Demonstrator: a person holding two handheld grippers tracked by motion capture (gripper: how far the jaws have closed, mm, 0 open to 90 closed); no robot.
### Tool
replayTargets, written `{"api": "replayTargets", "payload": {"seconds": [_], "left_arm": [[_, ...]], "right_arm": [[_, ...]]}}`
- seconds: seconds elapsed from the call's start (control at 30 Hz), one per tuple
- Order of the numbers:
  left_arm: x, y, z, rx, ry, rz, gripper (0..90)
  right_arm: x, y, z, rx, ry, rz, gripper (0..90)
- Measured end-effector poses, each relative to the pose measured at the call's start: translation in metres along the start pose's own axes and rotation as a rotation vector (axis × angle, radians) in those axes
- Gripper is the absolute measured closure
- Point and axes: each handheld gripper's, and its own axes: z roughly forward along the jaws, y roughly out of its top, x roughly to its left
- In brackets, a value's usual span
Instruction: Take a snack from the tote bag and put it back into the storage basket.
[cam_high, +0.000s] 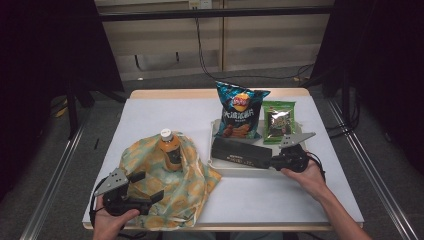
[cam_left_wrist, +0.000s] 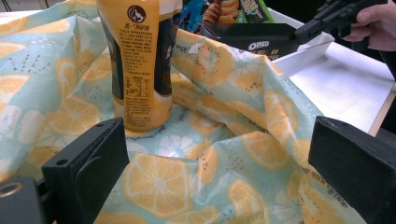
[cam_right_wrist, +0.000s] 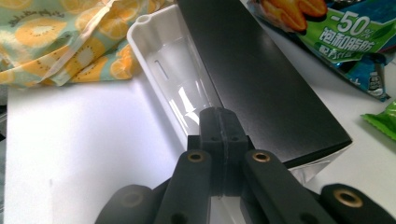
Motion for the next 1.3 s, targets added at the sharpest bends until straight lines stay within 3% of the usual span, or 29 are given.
{"api": "replayTargets", "payload": {"seconds": [0.9,1.2,1.3], "left_arm": [[0.0026,-0.0015,0.0016,0.009,-0.006,-0.003,5.1],[0.0015,-0.0008,0.0019,0.005,-0.012,0.002,5.1],[0.0016,-0.0009,0.0018,0.007,-0.01,0.003,5.1]], "right_arm": [[-0.01,0.0043,0.0034,-0.042,-0.063,0.039,90.0],[-0.0063,0.0068,-0.0027,-0.091,-0.03,0.036,90.0],[-0.0041,0.006,-0.0034,-0.093,-0.022,0.033,84.6]]}}
